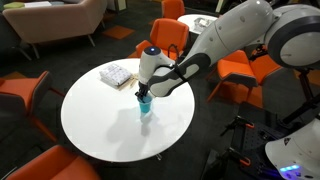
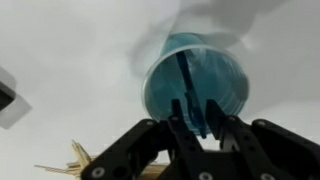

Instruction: Take the pen out of the cup and put it on the table

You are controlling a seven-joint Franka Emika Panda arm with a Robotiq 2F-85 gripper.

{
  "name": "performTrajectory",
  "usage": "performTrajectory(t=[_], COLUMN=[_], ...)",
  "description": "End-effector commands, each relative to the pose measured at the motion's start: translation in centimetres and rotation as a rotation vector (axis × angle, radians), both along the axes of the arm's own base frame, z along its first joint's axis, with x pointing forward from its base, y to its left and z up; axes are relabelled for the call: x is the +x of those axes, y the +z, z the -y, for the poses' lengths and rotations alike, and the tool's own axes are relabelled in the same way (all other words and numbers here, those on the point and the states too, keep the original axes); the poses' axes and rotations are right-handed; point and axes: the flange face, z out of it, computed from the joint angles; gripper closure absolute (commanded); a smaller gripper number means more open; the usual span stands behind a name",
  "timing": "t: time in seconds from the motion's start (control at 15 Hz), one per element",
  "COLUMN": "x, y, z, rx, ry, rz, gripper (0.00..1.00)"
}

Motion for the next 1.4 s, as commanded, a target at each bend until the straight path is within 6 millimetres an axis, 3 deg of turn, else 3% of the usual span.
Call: performTrajectory(t=[0.0,0.27,0.4,0.73,1.0,1.33], x=[1.1,1.4,1.5,1.6,1.0,0.4], y=[-0.3,-1.3,-1.8,-1.5,0.9,6.9], z=[-0.1,-0.2,-0.3,-0.2,-0.2,-2.0], rx=[-0.003,-0.007,-0.011,-0.026,-0.078,-0.116], ry=[0.020,0.036,0.045,0.061,0.051,0.084], rz=[-0.039,-0.063,-0.067,-0.055,-0.069,-0.030], gripper=[0.76,0.74,0.96,1.00,1.00,1.00])
